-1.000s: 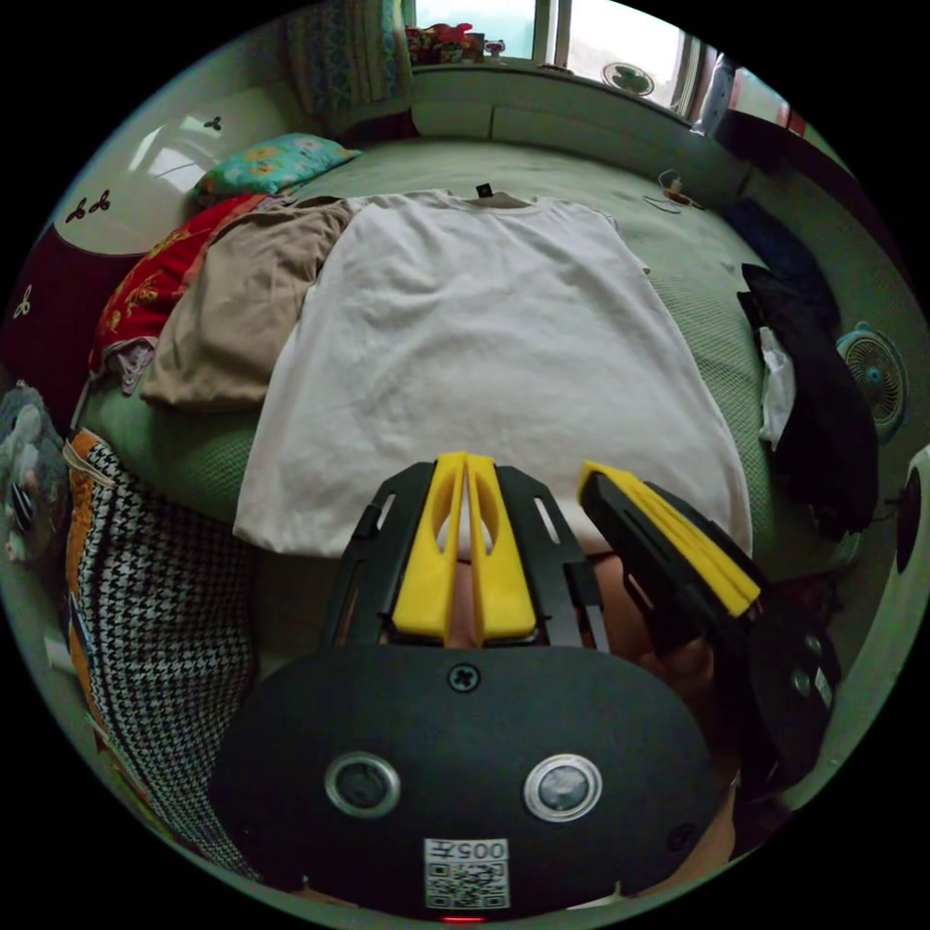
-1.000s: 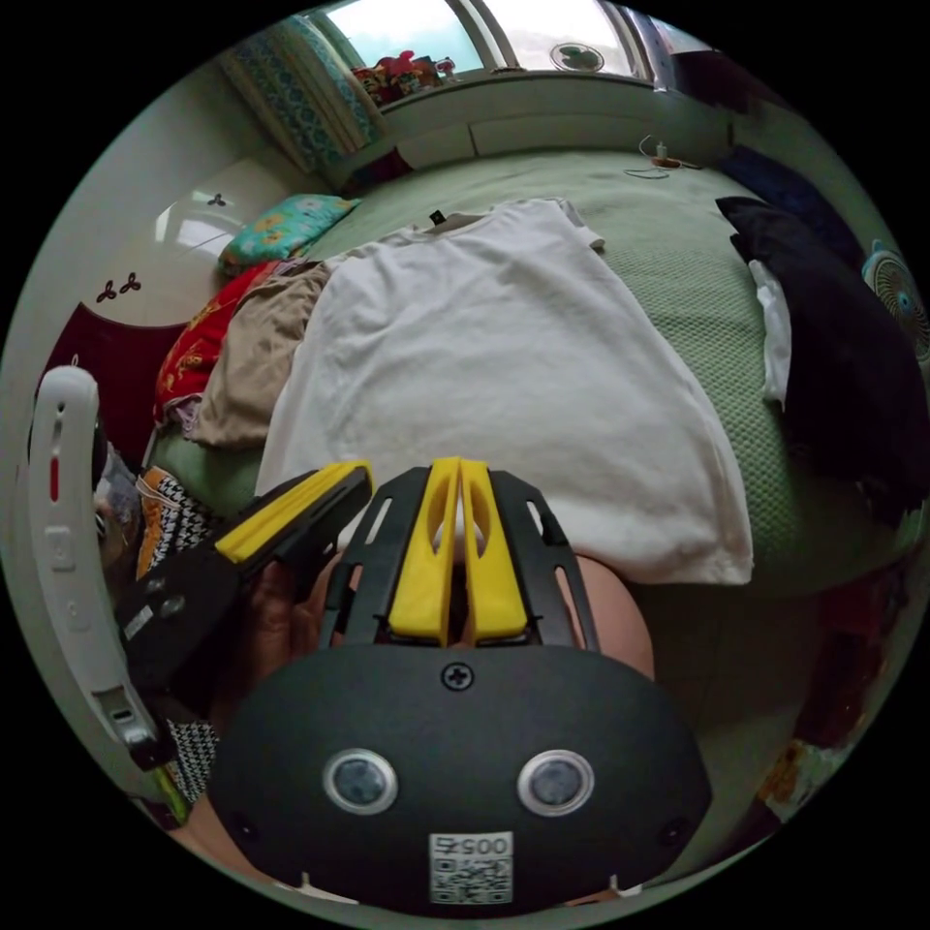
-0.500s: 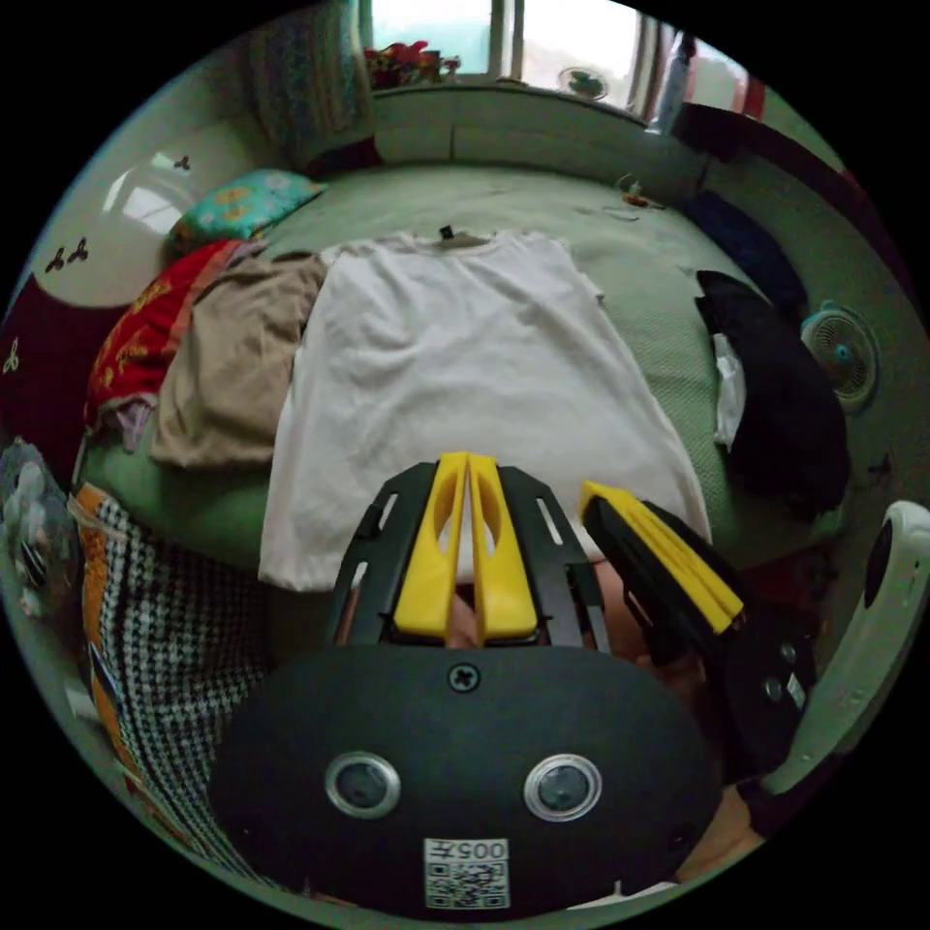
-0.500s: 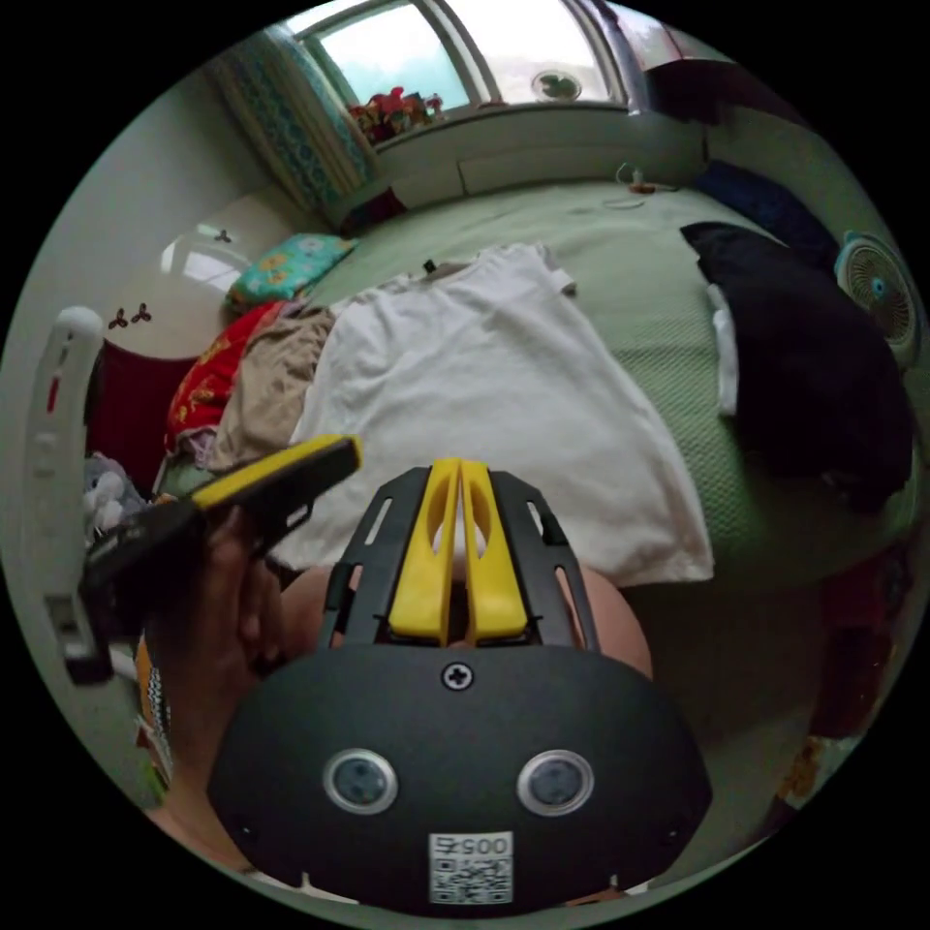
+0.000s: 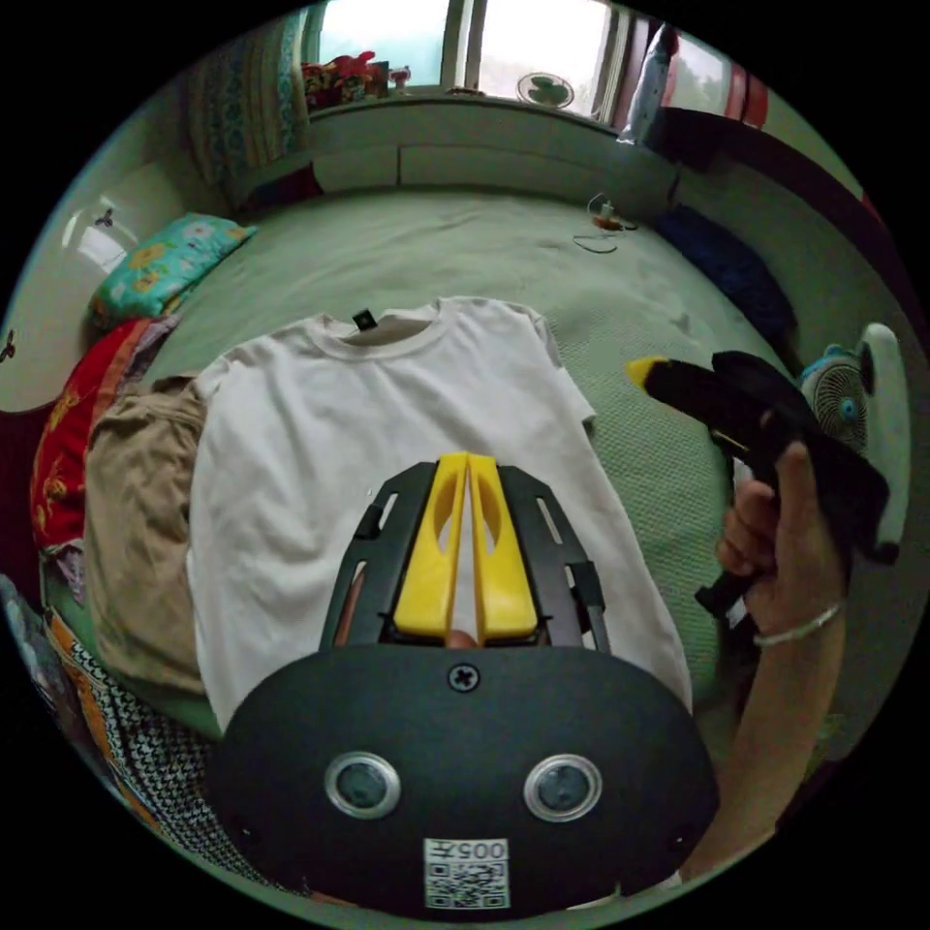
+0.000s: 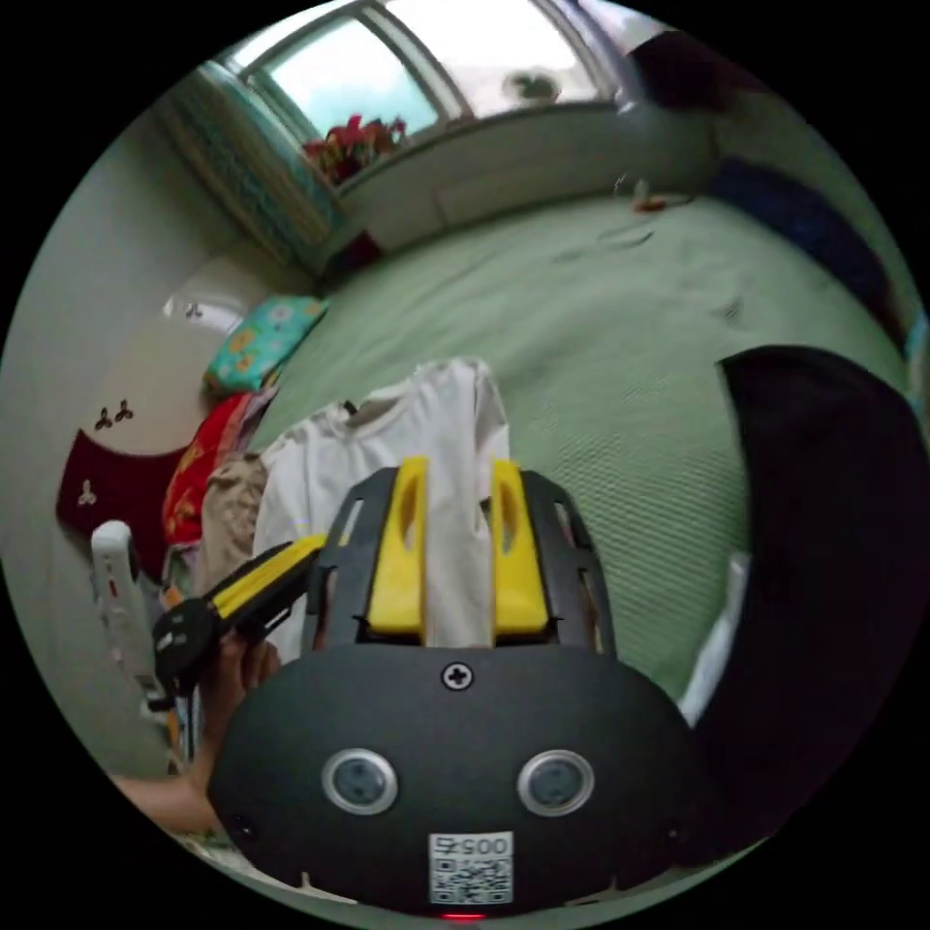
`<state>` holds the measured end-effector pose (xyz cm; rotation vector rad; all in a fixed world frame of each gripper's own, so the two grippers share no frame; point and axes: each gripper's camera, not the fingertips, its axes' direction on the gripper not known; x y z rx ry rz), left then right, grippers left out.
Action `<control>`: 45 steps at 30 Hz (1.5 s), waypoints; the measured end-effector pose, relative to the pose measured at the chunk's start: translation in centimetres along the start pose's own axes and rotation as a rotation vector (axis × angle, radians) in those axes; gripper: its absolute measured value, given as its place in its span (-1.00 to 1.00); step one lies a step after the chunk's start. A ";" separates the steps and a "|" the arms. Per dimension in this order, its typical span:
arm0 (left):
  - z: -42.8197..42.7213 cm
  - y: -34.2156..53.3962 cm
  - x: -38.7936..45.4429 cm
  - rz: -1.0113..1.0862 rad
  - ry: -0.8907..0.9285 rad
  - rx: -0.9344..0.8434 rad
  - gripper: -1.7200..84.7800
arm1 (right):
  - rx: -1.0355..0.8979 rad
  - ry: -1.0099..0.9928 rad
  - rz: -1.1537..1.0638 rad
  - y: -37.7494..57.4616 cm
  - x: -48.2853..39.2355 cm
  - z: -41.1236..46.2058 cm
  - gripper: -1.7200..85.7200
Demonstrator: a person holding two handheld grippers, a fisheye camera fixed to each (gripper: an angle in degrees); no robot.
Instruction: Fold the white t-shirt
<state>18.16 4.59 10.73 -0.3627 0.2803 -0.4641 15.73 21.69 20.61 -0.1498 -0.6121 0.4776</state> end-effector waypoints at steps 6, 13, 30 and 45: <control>0.1 -5.2 0.4 0.053 0.007 0.066 -0.97 | -0.076 0.138 0.006 -3.4 2.3 4.4 -0.81; 2.4 -9.0 2.0 0.150 -0.225 0.039 -0.96 | -0.070 0.092 -0.018 -5.7 1.0 6.9 -0.80; 2.8 -17.3 -4.8 -0.010 0.000 -0.001 -0.97 | -0.091 0.205 -0.007 -9.6 -1.5 8.8 -0.78; 2.8 -23.1 -9.3 -0.032 0.106 -0.011 -0.97 | 0.021 0.479 -0.195 -14.5 -7.3 6.0 -1.00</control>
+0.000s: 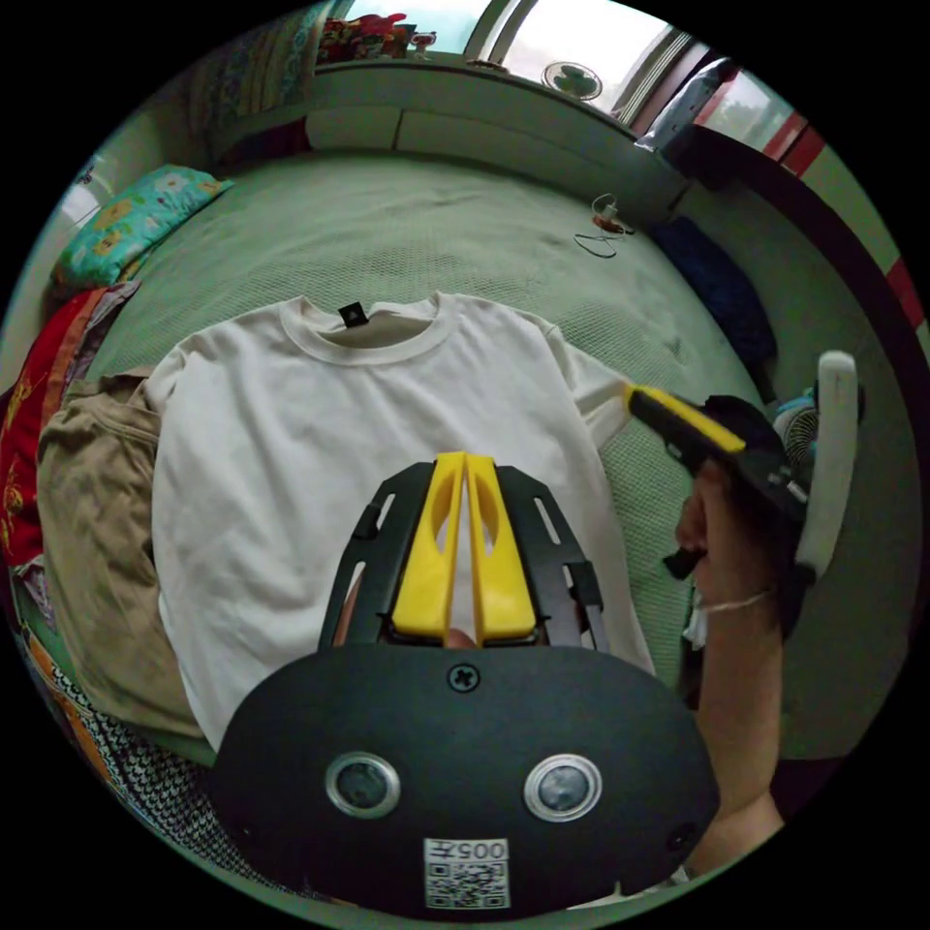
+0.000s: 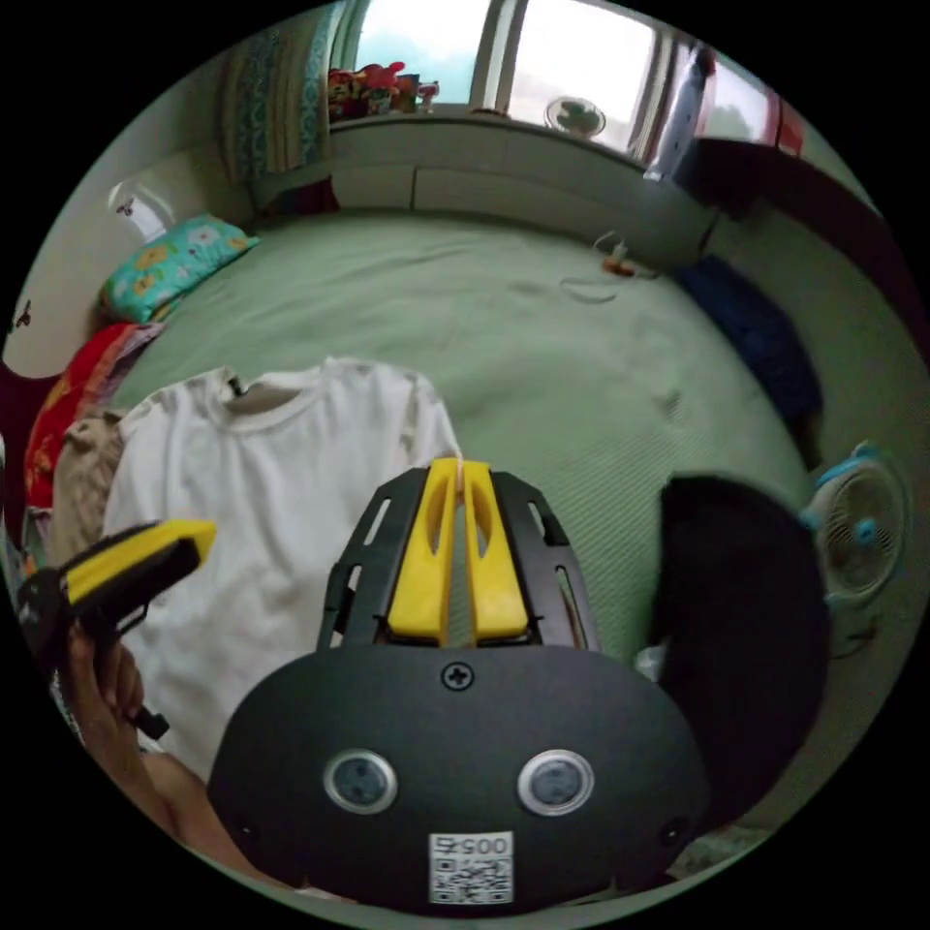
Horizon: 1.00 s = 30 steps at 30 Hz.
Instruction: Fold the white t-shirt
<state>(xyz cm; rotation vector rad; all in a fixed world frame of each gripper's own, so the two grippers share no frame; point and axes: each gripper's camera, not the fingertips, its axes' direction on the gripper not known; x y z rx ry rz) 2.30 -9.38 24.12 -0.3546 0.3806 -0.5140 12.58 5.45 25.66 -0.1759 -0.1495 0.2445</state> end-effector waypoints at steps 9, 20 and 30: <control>0.3 -2.7 -2.1 -0.020 0.035 -0.021 -0.97 | -0.038 0.226 -0.062 -8.7 2.5 -0.1 -0.94; 1.2 -5.0 -2.7 -0.001 0.047 -0.051 -0.97 | -0.249 0.016 0.226 -0.6 8.1 2.3 -0.66; 2.6 -6.3 -2.5 0.025 0.015 -0.076 -0.97 | -0.205 -0.028 0.335 5.4 10.8 3.7 -0.94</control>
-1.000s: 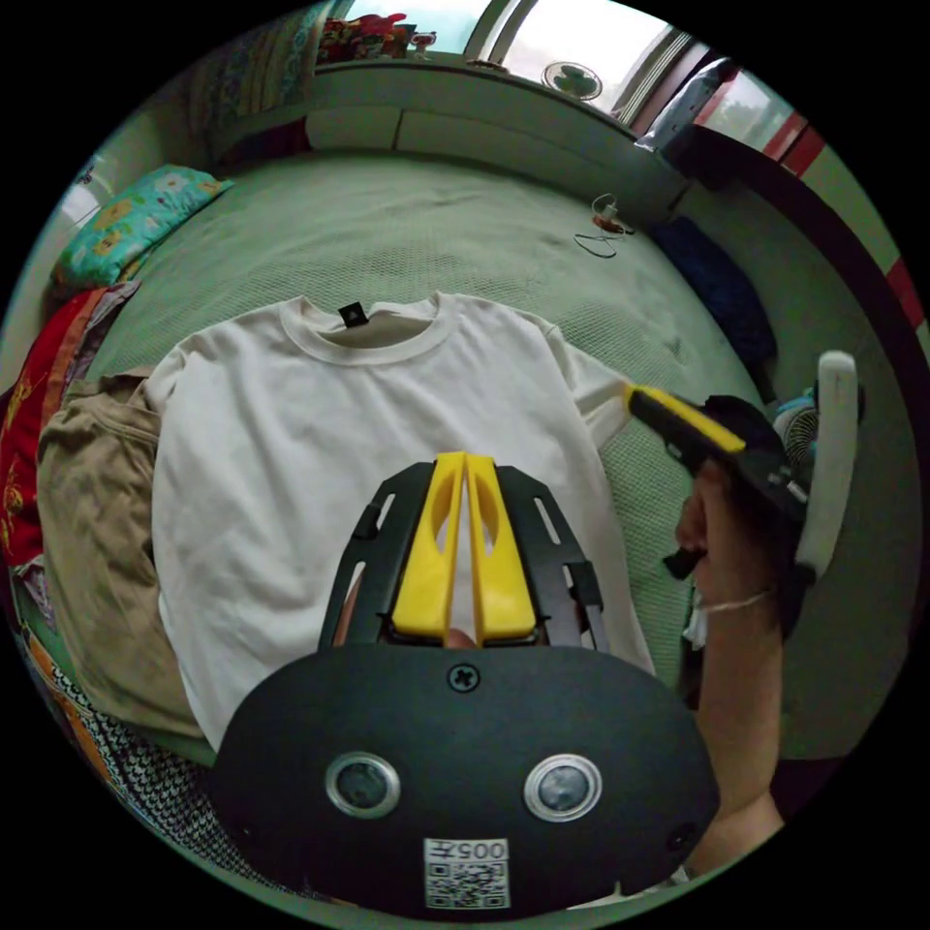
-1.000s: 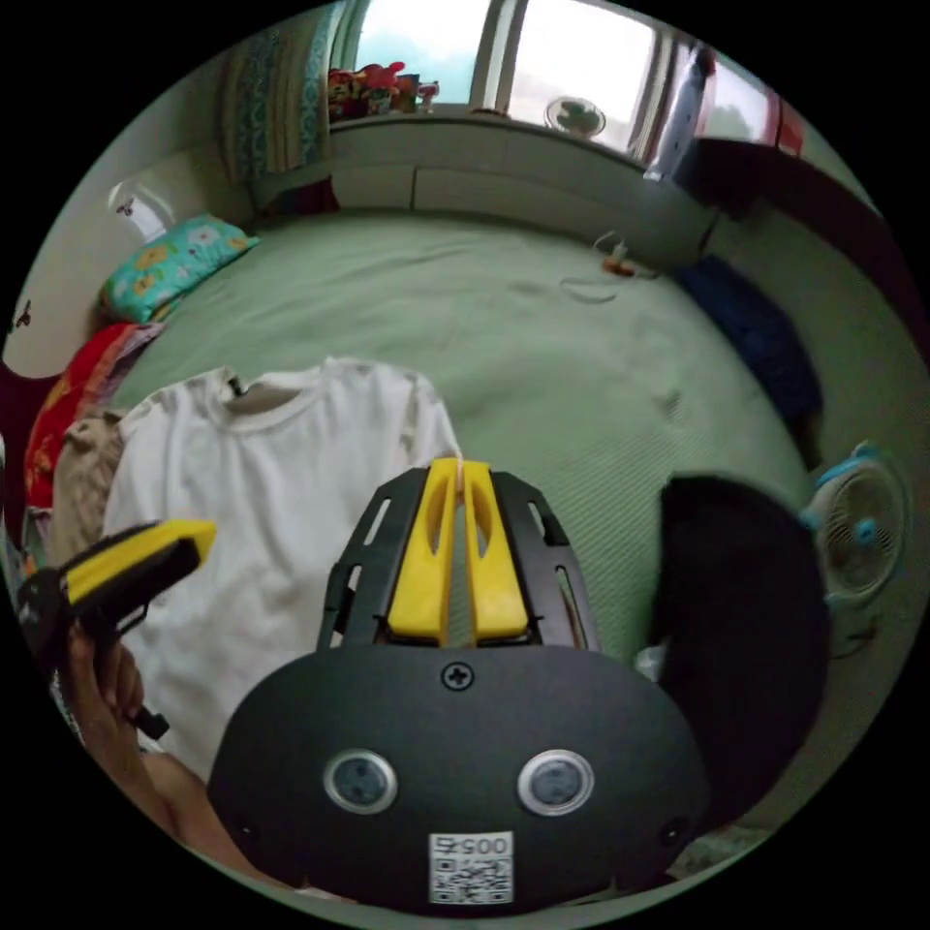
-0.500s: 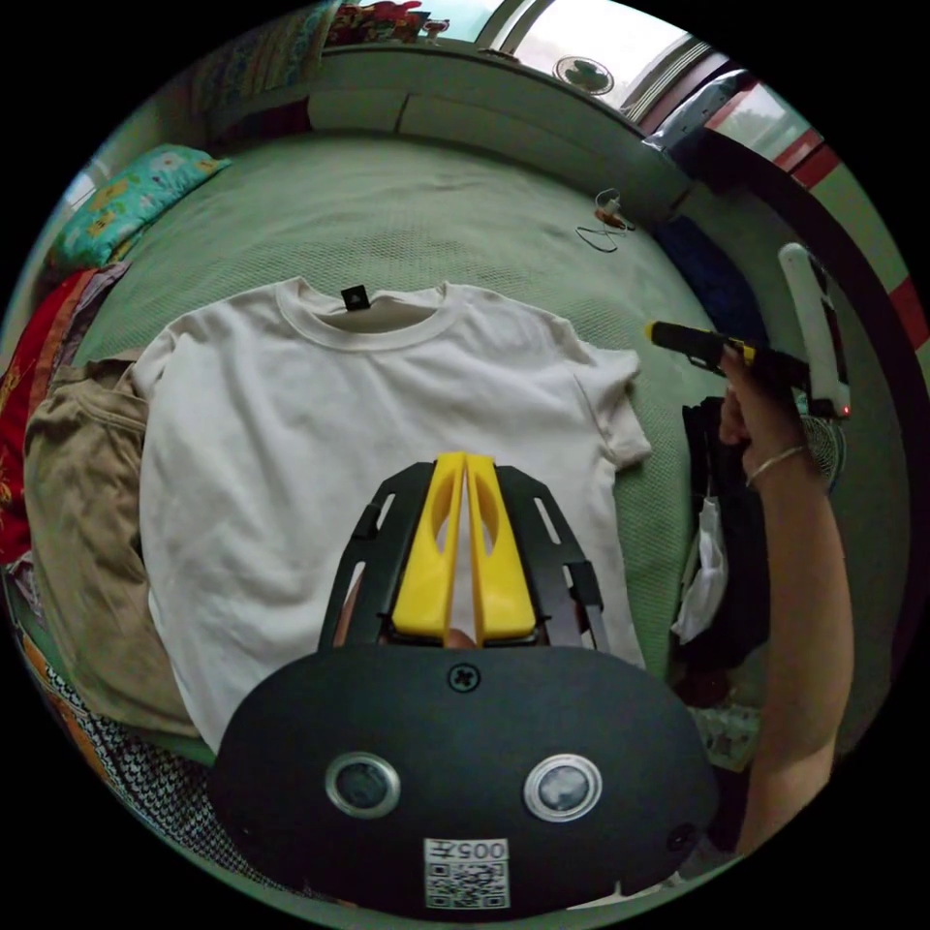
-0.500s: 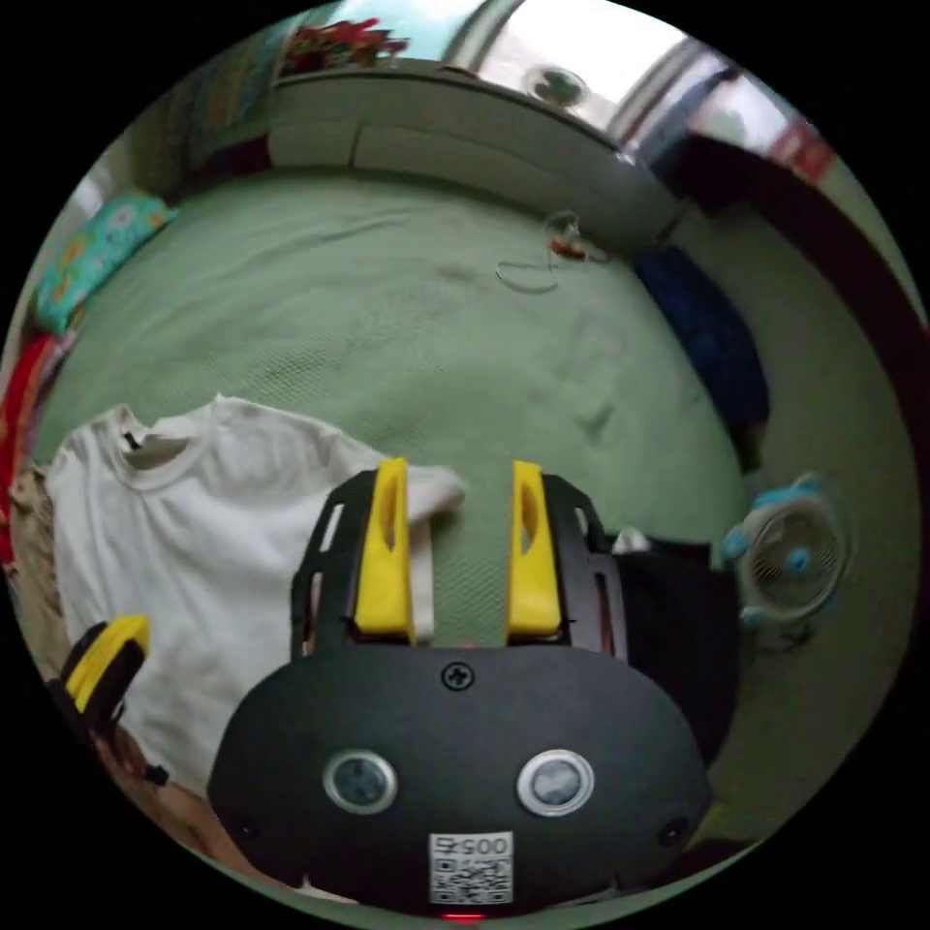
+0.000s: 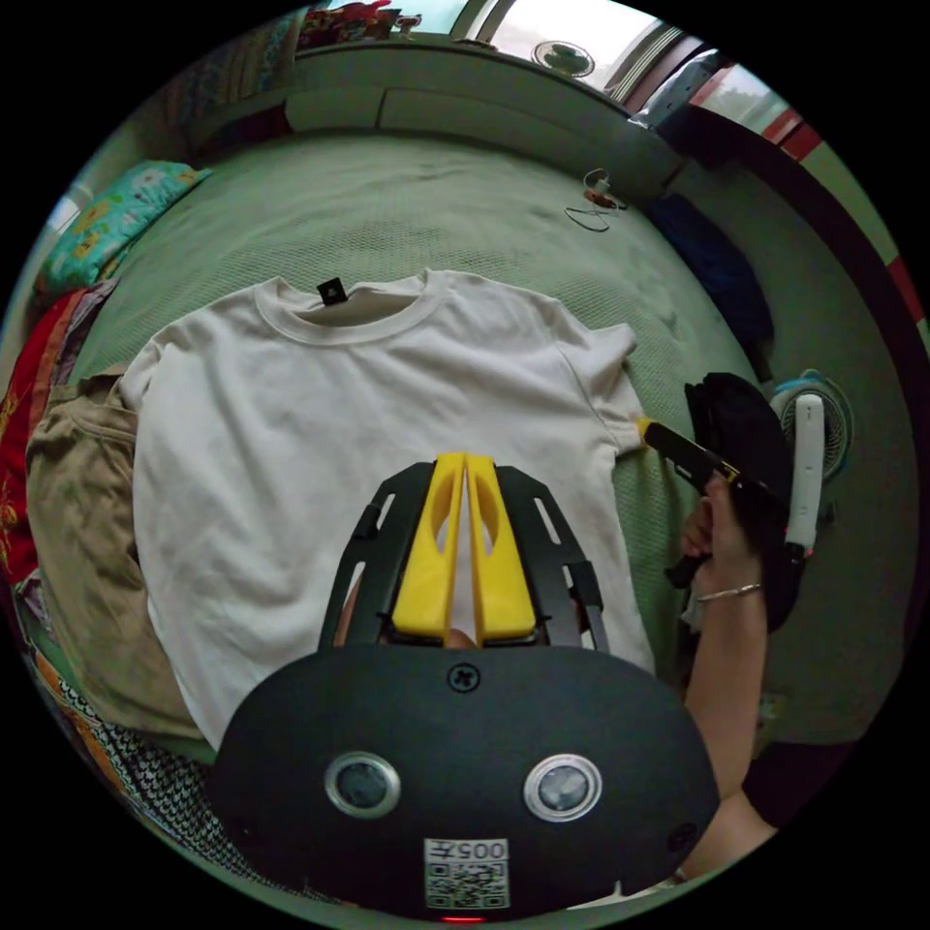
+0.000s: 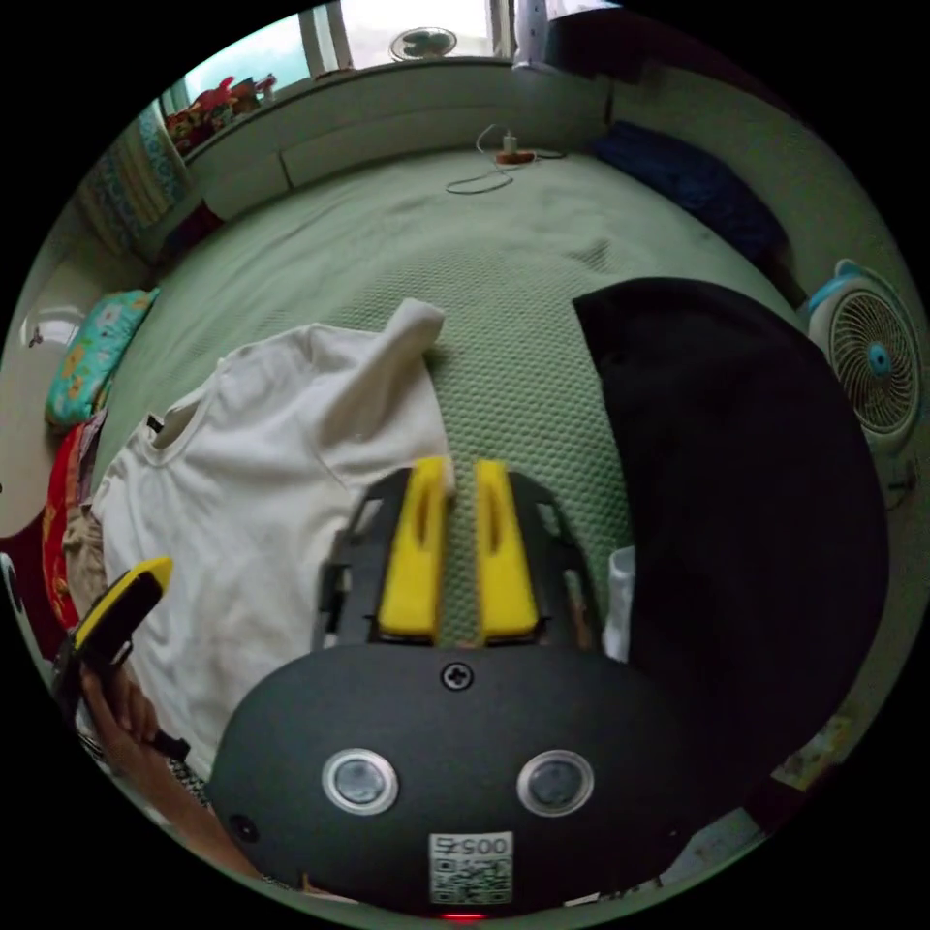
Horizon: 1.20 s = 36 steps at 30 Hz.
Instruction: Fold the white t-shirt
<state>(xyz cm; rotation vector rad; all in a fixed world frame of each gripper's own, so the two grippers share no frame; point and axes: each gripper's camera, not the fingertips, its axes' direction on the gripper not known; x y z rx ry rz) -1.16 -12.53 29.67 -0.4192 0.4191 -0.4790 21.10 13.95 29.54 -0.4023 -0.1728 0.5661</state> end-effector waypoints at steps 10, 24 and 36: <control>2.0 -0.5 0.7 0.026 -0.013 -0.058 -0.97 | 0.004 -0.169 0.098 1.7 3.9 -1.0 -0.89; 3.9 -0.4 2.2 0.072 -0.017 -0.085 -0.97 | -0.024 -0.137 0.068 1.9 5.2 1.9 -0.89; 5.0 0.3 2.1 0.078 0.008 -0.086 -0.97 | 0.123 -0.061 -0.075 2.9 3.9 -1.9 -1.00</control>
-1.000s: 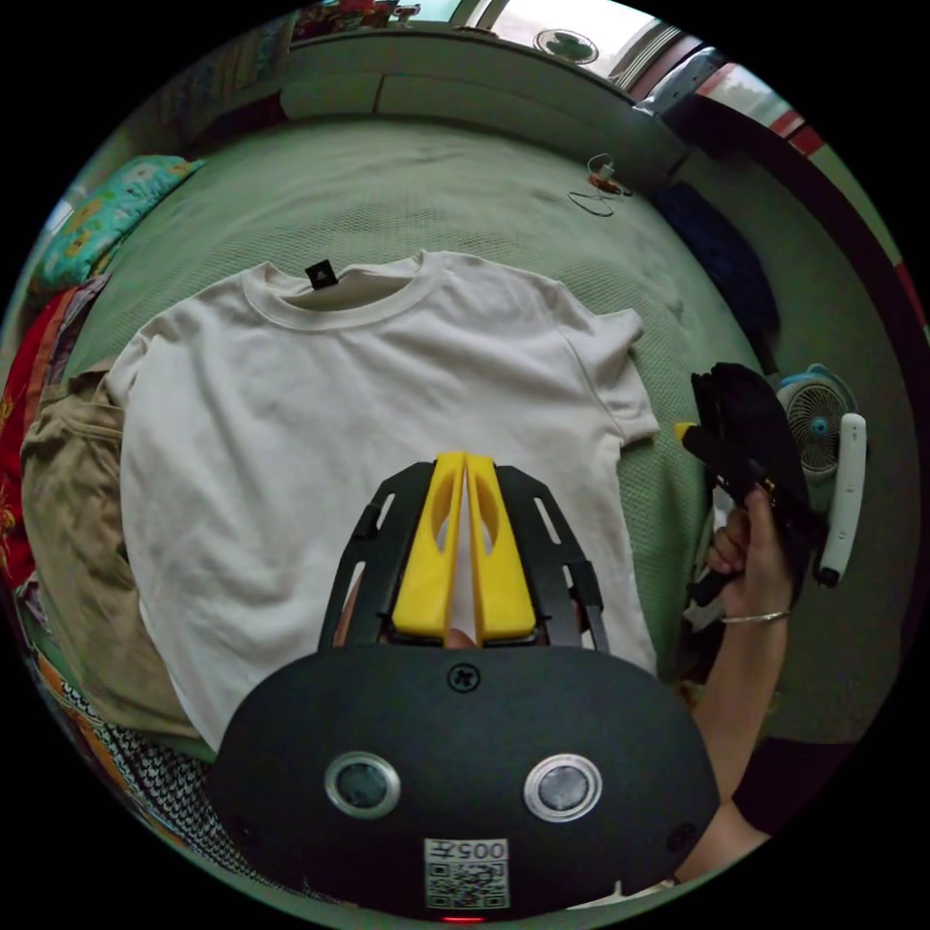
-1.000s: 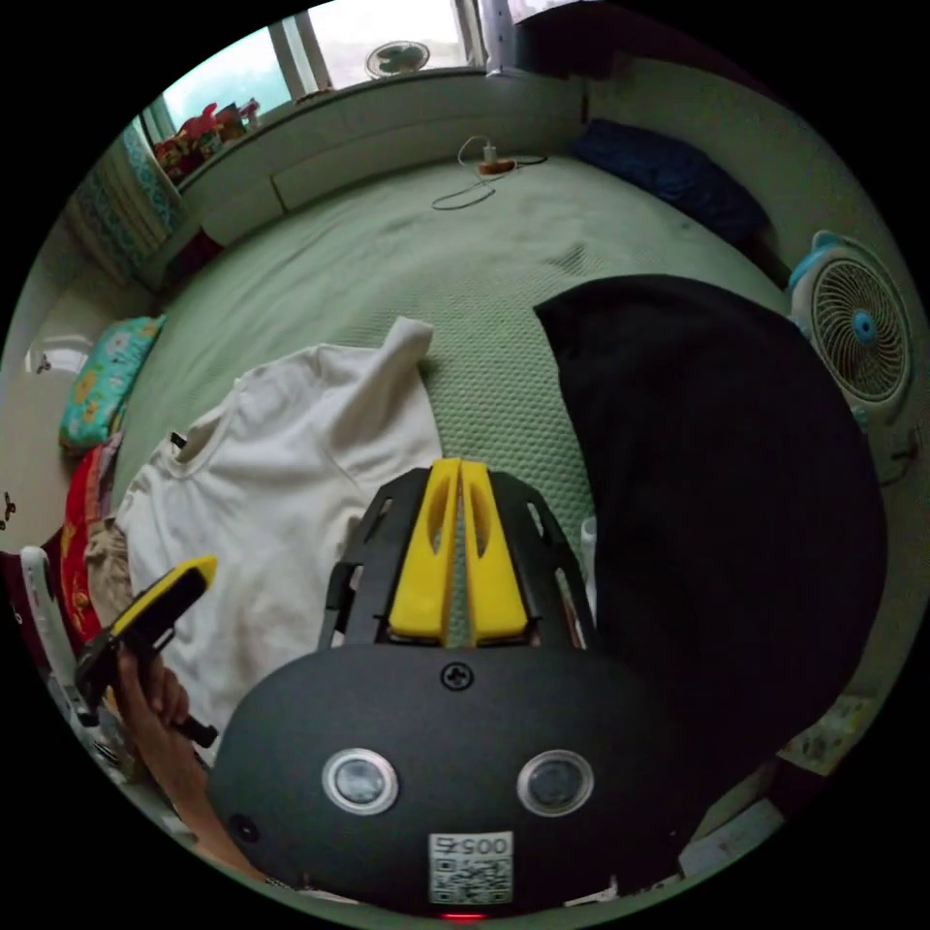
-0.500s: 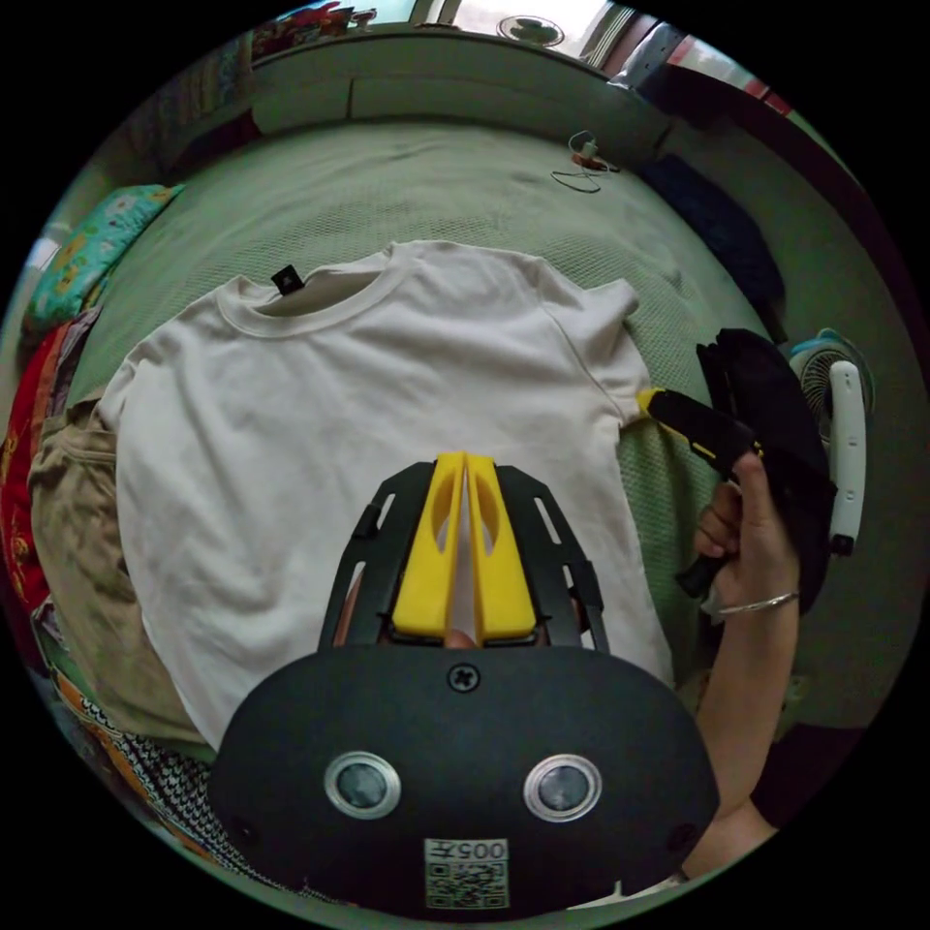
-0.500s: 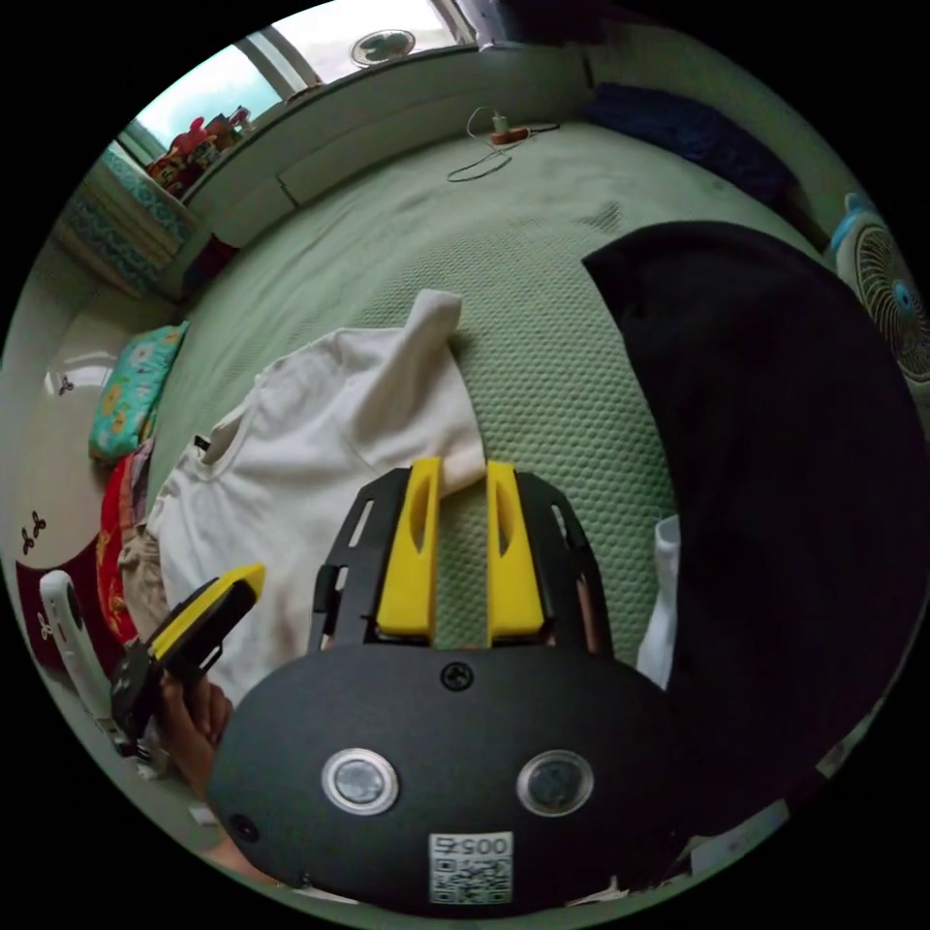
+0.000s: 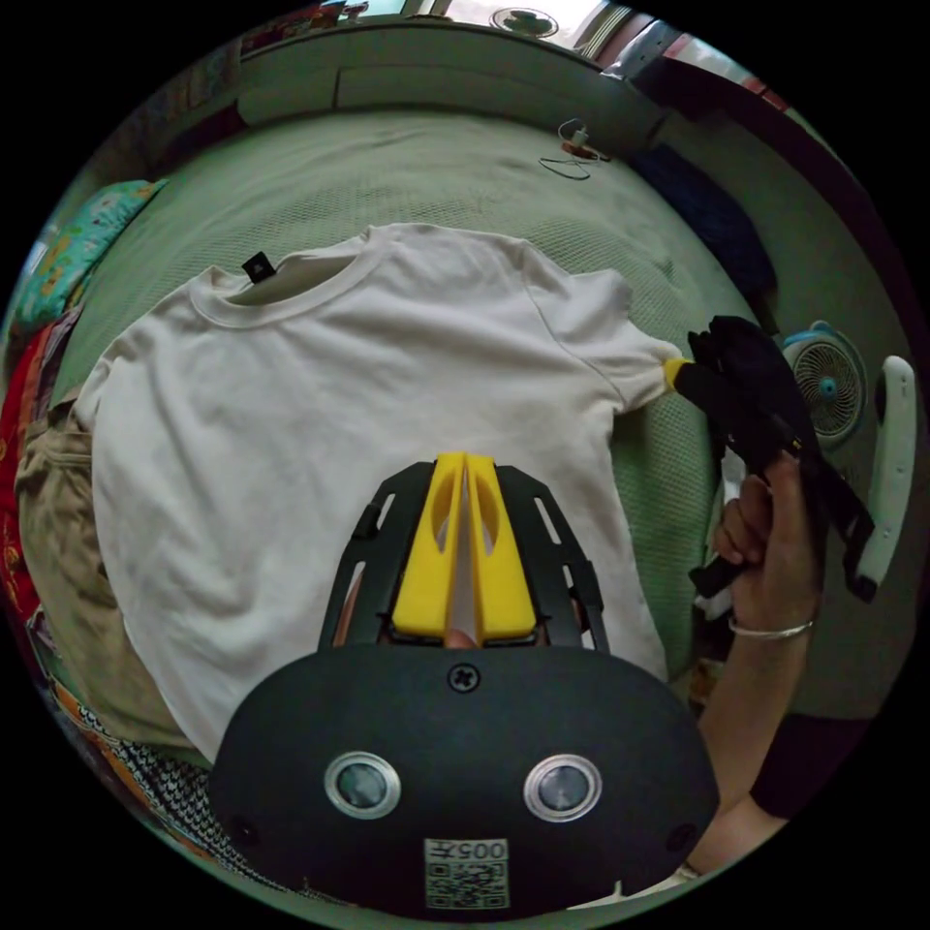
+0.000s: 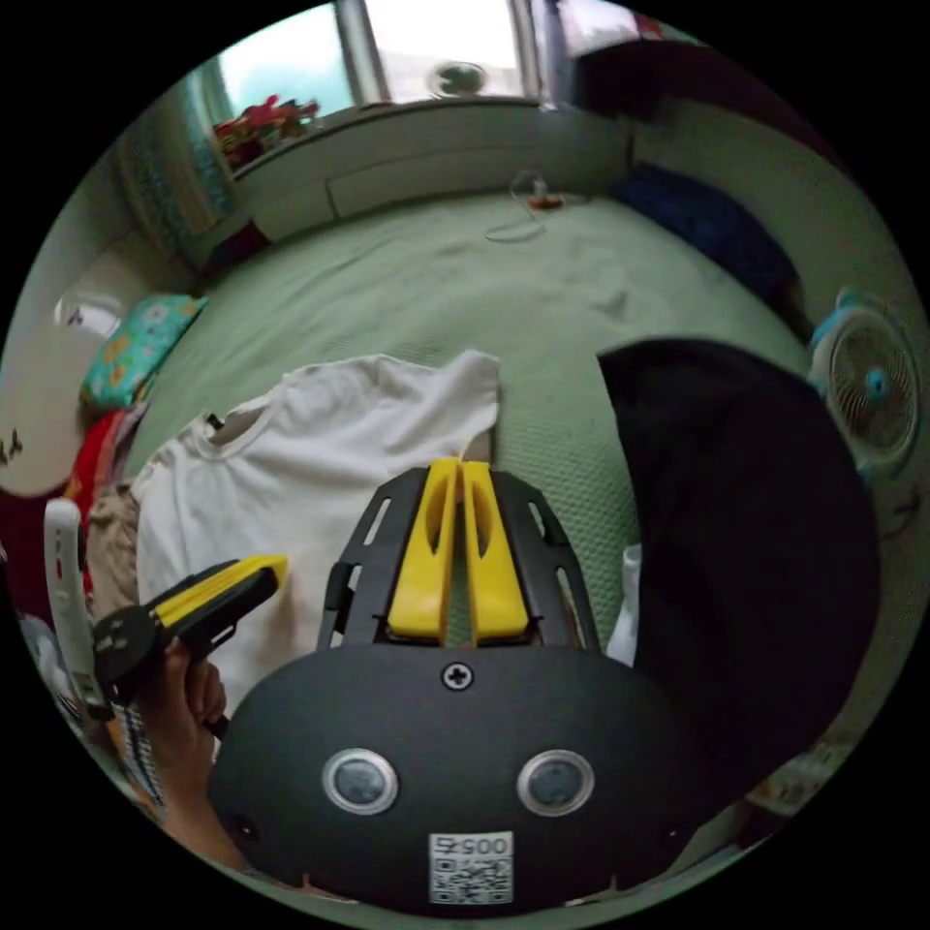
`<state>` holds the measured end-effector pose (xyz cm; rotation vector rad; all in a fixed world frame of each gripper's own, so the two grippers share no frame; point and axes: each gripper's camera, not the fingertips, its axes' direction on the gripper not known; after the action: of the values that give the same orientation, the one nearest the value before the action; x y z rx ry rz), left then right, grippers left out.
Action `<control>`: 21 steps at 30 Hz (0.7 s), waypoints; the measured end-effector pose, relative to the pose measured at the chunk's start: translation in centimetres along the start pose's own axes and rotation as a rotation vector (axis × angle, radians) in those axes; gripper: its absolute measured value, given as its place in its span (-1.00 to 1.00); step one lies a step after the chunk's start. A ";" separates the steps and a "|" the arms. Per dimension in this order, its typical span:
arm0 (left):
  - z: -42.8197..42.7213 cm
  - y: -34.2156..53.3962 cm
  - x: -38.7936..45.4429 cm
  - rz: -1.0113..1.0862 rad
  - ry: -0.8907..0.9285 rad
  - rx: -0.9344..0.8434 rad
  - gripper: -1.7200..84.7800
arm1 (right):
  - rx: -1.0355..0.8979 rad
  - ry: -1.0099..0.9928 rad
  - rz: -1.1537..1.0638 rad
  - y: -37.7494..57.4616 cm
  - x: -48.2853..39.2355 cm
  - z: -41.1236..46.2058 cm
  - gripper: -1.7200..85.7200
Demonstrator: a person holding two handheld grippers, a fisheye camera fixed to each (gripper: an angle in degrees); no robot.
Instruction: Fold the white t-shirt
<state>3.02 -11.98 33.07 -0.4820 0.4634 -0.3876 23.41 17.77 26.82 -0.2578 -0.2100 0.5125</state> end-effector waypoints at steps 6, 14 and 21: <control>-0.2 0.7 0.0 0.035 0.076 0.046 -0.97 | 0.098 -0.024 -0.280 0.8 -5.9 -1.0 -0.99; 0.2 1.6 0.3 0.070 -0.001 0.043 -0.97 | -0.287 -0.320 -0.291 0.0 -6.1 4.3 -0.83; -0.3 2.8 0.4 0.095 0.078 0.132 -0.97 | -0.153 -0.446 -0.208 -0.8 -1.6 -0.3 -0.79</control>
<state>3.92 -9.99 31.27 -0.3162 0.5301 -0.3442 22.51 16.28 26.55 -0.2646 -0.7047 0.3418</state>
